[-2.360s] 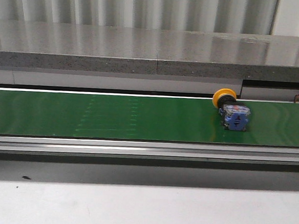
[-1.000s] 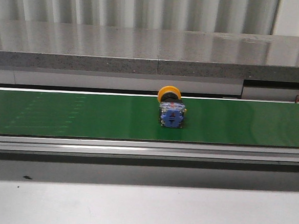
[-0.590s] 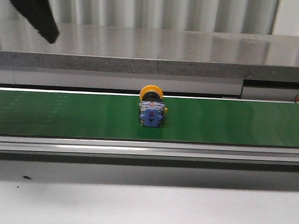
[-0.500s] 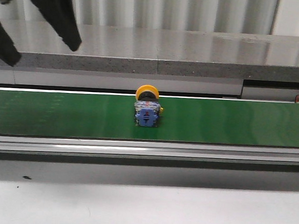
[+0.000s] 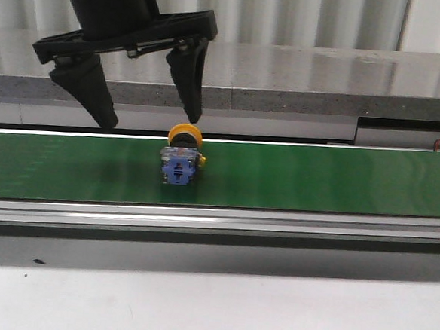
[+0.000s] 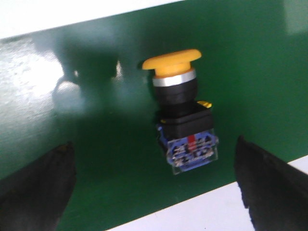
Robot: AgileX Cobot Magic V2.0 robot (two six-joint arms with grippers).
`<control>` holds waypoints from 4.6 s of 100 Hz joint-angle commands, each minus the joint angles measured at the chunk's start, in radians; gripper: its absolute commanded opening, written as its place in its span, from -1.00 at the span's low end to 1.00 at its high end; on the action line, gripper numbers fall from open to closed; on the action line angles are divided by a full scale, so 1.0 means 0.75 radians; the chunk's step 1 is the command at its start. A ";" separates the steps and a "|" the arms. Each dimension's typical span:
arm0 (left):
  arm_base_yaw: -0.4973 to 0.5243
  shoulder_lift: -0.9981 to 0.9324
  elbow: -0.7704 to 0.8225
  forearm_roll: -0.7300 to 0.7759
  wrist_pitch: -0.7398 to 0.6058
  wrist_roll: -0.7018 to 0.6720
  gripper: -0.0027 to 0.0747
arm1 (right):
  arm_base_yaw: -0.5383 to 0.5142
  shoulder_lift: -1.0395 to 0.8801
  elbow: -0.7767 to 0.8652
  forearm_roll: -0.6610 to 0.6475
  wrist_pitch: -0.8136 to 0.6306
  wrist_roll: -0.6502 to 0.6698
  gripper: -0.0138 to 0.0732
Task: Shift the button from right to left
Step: 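Lower the open left gripper over the button and close on it, then lift the button with the left gripper and carry it over the blue tray, then lower the button into the blue tray and open the left gripper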
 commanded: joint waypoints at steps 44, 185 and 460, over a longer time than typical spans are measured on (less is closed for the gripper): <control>-0.014 0.064 -0.088 0.145 0.093 -0.129 0.55 | 0.000 0.010 -0.034 -0.002 -0.104 -0.012 -0.84; 0.597 -0.025 -0.252 0.226 0.292 0.368 -0.78 | 0.000 0.010 -0.034 -0.002 -0.104 -0.012 -0.84; 1.232 -0.174 0.136 0.044 -0.157 0.643 -0.99 | 0.000 0.010 -0.034 -0.002 -0.104 -0.012 -0.84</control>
